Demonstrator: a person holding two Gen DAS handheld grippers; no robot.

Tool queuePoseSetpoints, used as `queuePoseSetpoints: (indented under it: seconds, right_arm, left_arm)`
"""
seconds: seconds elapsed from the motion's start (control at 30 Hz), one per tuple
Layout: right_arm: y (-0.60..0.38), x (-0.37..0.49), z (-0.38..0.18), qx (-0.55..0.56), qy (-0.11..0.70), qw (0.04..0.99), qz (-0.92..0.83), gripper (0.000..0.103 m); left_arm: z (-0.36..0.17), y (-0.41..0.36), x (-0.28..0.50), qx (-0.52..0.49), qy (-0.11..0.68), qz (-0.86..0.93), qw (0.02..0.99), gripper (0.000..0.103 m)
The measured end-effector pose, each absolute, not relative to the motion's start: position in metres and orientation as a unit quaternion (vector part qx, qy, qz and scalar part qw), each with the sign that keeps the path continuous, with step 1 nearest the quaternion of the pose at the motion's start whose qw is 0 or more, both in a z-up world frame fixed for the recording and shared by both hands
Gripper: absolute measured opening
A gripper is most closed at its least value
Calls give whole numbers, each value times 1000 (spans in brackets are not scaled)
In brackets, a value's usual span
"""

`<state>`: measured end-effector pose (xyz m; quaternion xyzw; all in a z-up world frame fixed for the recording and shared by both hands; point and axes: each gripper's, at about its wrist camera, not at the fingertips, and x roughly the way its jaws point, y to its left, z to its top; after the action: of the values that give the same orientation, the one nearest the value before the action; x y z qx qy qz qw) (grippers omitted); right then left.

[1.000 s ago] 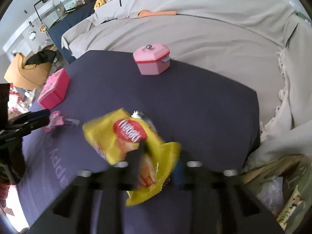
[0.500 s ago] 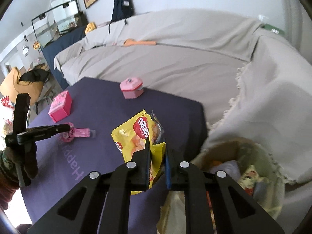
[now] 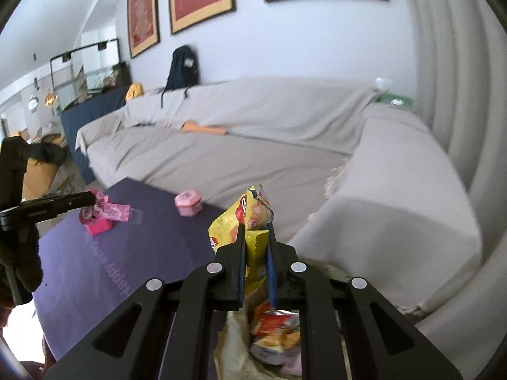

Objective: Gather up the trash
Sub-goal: 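Release the pink lollipop into the bin with the left gripper while the right carries the packet, then lower the yellow chip packet into the bin and open the right gripper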

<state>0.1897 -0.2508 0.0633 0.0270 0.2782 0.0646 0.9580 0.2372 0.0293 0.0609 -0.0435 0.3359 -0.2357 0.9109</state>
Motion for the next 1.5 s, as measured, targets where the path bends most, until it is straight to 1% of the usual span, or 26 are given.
queuePoseSetpoints:
  seconds: [0.13, 0.3, 0.5, 0.8, 0.83, 0.87, 0.93, 1.1, 1.17, 1.37, 1.5]
  right_arm:
    - [-278, 175, 71, 34, 269, 962, 45, 12]
    - [-313, 156, 77, 44, 253, 966, 14, 12]
    - [-350, 138, 72, 47, 245, 968, -24, 12]
    - [-376, 139, 31, 64, 273, 959, -34, 12]
    - [-377, 140, 26, 67, 276, 958, -34, 12]
    - [-378, 141, 22, 70, 279, 957, -33, 12]
    - [-379, 144, 11, 77, 288, 954, -30, 12]
    - [-370, 154, -9, 94, 302, 949, -13, 12]
    - [-364, 159, -17, 101, 307, 946, -4, 12]
    - [-328, 179, -53, 100, 333, 937, 22, 12]
    - [-307, 201, -93, 90, 378, 921, 23, 12]
  left_arm:
    - [69, -6, 235, -48, 341, -267, 900, 16]
    - [57, -54, 237, -46, 360, -298, 883, 16]
    - [19, -115, 242, -35, 406, -330, 852, 16]
    - [-40, -178, 257, -24, 457, -352, 816, 17]
    - [-44, -181, 259, -28, 463, -353, 813, 20]
    - [-48, -182, 263, -36, 467, -350, 811, 26]
    - [-51, -175, 266, -43, 465, -341, 816, 31]
    - [-48, -156, 262, -20, 442, -307, 843, 37]
    - [-44, -144, 255, -18, 429, -288, 856, 42]
    - [-36, -110, 237, -30, 405, -253, 878, 47]
    - [-34, -86, 227, -53, 400, -228, 886, 49]
